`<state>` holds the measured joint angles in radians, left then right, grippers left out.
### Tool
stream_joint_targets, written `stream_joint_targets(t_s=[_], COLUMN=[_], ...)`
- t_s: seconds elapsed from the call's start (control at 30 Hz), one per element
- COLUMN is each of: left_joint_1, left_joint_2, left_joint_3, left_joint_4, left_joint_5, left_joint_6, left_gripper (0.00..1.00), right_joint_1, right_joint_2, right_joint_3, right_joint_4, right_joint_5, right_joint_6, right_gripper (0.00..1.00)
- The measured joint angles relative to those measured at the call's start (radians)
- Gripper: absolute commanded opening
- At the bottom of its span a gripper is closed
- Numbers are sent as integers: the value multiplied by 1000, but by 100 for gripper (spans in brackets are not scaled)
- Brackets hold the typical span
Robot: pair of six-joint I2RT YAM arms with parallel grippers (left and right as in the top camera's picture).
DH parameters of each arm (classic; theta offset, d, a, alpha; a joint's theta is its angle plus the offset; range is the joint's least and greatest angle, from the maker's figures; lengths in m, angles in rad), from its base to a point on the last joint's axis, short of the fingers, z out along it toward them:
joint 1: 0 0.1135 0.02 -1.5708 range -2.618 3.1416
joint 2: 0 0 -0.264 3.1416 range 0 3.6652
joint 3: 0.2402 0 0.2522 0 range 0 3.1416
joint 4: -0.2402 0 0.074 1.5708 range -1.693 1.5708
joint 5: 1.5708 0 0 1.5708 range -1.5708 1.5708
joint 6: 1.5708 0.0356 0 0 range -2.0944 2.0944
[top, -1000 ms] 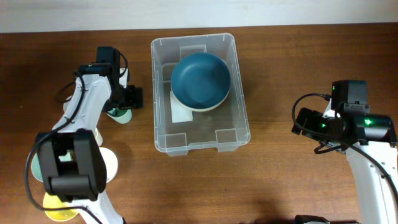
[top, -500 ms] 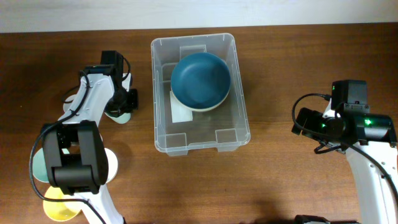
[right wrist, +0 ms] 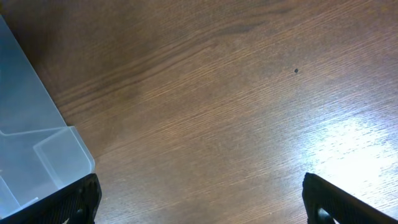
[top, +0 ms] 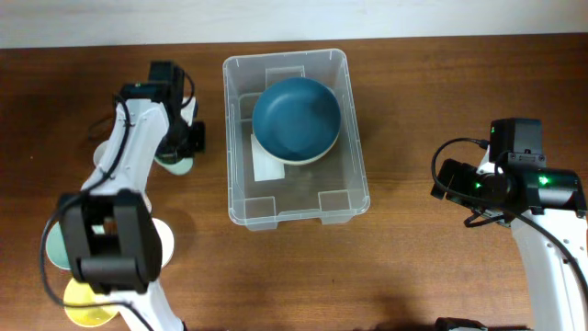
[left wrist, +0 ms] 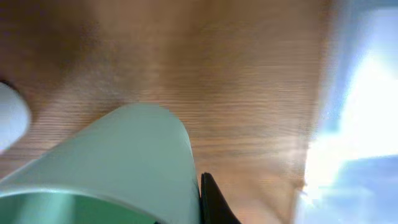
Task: Pack container
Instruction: 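Grasp the mint green cup with the left gripper, then carry the mint green cup into the container and release it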
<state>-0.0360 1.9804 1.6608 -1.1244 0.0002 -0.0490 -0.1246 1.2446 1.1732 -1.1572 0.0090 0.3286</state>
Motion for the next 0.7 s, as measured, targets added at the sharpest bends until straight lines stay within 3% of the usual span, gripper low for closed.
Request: stream_joint_targets(t_s=[0.2, 0.3, 0.5, 0.7], left_joint_1=[-159, -302, -515, -610], left_joint_2=[-229, -321, -269, -137], left_joint_3=[131, 156, 158, 157], left_joint_4=[-30, -9, 31, 37], left_joint_5=[-1, 2, 12, 80], left_joint_6=[-31, -58, -80, -88], left_gripper=[1, 0, 0, 0], right_joint_1=[0, 0, 0, 0], right_joint_2=[0, 0, 0, 0], right_joint_3=[0, 0, 0, 0], right_joint_4=[0, 0, 0, 0], right_joint_5=[0, 0, 0, 0], right_joint_6=[0, 0, 0, 0], right_gripper=[99, 99, 99, 99])
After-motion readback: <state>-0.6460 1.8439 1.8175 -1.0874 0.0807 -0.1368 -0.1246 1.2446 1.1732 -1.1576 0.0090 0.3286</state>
